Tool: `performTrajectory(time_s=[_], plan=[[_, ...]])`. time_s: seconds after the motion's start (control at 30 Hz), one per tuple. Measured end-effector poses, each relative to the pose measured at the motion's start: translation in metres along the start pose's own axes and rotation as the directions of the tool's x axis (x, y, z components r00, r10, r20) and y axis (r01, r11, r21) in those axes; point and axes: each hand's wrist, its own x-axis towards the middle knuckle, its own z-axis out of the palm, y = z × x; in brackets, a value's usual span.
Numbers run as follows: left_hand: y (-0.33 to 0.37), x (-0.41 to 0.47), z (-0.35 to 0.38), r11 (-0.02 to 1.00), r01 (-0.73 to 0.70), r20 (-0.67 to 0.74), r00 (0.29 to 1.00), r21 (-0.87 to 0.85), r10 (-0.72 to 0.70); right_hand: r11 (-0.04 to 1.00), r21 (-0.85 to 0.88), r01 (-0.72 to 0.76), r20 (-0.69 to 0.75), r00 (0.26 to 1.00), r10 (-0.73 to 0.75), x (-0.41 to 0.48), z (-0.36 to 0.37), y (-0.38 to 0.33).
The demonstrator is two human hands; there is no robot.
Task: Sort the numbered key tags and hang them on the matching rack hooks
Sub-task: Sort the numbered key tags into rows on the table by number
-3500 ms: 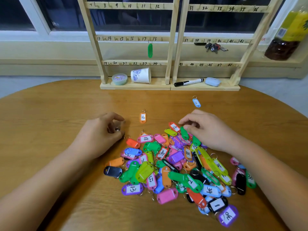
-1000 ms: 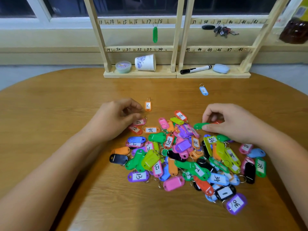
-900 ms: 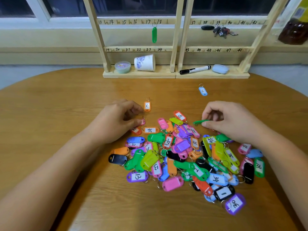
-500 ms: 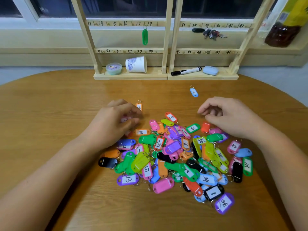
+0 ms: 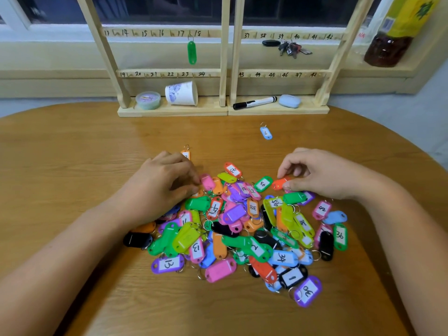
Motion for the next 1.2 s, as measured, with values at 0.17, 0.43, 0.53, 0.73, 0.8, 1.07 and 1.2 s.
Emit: performTrajectory(time_s=[0.17, 0.43, 0.53, 0.73, 0.8, 1.07, 1.2], plan=[[0.006, 0.004, 0.000, 0.999, -0.016, 0.019, 1.000, -0.046, 0.017, 0.999, 0.031, -0.027, -0.022, 0.999, 0.028, -0.002, -0.002, -0.005], [0.002, 0.005, 0.003, 0.992, -0.104, 0.007, 0.995, 0.075, 0.103, 0.998, 0.061, -0.034, -0.087, 0.995, 0.039, 0.000, -0.002, -0.008], [0.004, 0.007, 0.000, 0.991, -0.089, -0.053, 0.994, 0.104, 0.095, 0.996, 0.092, -0.023, -0.034, 0.999, 0.026, -0.005, -0.006, -0.004], [0.006, 0.008, -0.001, 0.997, 0.062, -0.119, 0.991, -0.045, -0.067, 0.991, 0.134, -0.027, -0.108, 0.993, 0.042, -0.014, -0.024, 0.002], [0.006, 0.010, -0.003, 0.992, 0.095, -0.098, 0.990, -0.082, -0.103, 0.989, 0.143, -0.042, -0.026, 0.999, 0.046, -0.017, -0.023, 0.002], [0.013, 0.029, -0.004, 0.985, 0.133, 0.007, 0.991, -0.110, -0.133, 0.990, 0.124, -0.070, 0.036, 0.997, 0.066, -0.030, -0.010, 0.006], [0.015, 0.040, -0.002, 0.989, 0.064, 0.127, 0.991, -0.134, -0.046, 0.988, 0.123, -0.089, 0.033, 0.996, 0.086, -0.032, -0.009, 0.009]])
